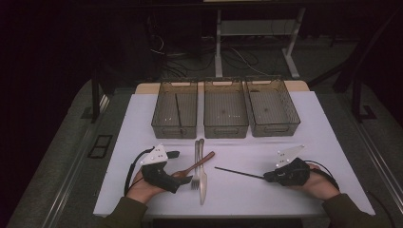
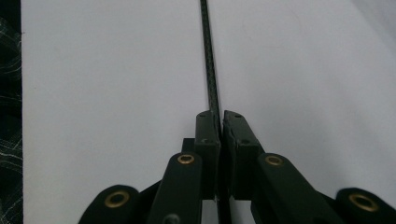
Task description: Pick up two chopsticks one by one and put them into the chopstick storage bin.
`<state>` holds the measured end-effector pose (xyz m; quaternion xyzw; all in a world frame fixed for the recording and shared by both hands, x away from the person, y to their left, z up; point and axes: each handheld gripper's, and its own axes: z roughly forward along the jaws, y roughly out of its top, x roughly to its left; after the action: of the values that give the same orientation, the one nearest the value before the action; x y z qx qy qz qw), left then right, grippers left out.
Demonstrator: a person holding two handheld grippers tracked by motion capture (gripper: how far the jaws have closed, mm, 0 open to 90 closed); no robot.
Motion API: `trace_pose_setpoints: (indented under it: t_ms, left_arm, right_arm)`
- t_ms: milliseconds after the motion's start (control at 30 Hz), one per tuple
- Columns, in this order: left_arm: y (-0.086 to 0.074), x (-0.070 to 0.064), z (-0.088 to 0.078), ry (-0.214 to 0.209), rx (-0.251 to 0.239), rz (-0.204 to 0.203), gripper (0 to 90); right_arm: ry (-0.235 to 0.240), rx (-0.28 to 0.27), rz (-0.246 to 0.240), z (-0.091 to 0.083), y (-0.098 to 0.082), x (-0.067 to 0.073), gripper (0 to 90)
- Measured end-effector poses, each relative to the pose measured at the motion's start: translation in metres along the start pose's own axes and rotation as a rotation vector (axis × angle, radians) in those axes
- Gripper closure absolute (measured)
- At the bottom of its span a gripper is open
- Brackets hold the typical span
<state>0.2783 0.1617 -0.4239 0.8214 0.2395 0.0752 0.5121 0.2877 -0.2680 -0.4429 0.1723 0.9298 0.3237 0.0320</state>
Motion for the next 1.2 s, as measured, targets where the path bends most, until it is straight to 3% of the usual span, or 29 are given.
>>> trace_pose_setpoints:
  t_ms: [333,533,1200]
  left_arm:
    - [0.0,0.0,0.0,-0.001,-0.001,-0.002,0.0]
    - [0.0,0.0,0.0,-0.001,0.0,-0.001,0.0]
    - [0.0,0.001,0.001,-0.001,0.001,-0.002,0.0]
  right_arm:
    - [0.002,-0.009,0.007,-0.001,0.0,0.0,84.6]
    - [0.014,-0.061,0.058,-0.008,0.001,-0.001,84.6]
    - [0.018,-0.209,0.086,-0.032,0.008,-0.005,84.6]
